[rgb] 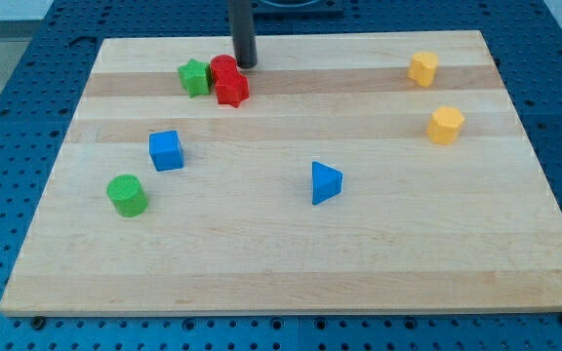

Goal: Move the green circle to the green star

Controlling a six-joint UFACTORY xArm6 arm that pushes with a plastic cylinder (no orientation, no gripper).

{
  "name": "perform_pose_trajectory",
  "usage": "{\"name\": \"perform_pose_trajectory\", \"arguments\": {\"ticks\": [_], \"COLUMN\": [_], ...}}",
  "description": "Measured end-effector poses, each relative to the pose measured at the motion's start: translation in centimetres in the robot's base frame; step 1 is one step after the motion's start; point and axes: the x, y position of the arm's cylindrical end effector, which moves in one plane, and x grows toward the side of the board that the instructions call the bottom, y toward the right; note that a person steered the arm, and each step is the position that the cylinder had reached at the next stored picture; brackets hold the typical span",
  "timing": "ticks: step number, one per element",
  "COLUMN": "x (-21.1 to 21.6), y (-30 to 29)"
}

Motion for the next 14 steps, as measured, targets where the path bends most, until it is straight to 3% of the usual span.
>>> {"name": "perform_pose_trajectory", "arguments": {"ticks": [1, 5, 6, 8, 10, 12, 13, 14], "x": [4.1, 26.4, 27.2, 23.6, 27.9, 20.9, 19.4, 21.2], "y": [5.0, -0.4, -7.0, -15.3, -18.3, -19.5, -19.3, -20.0]}}
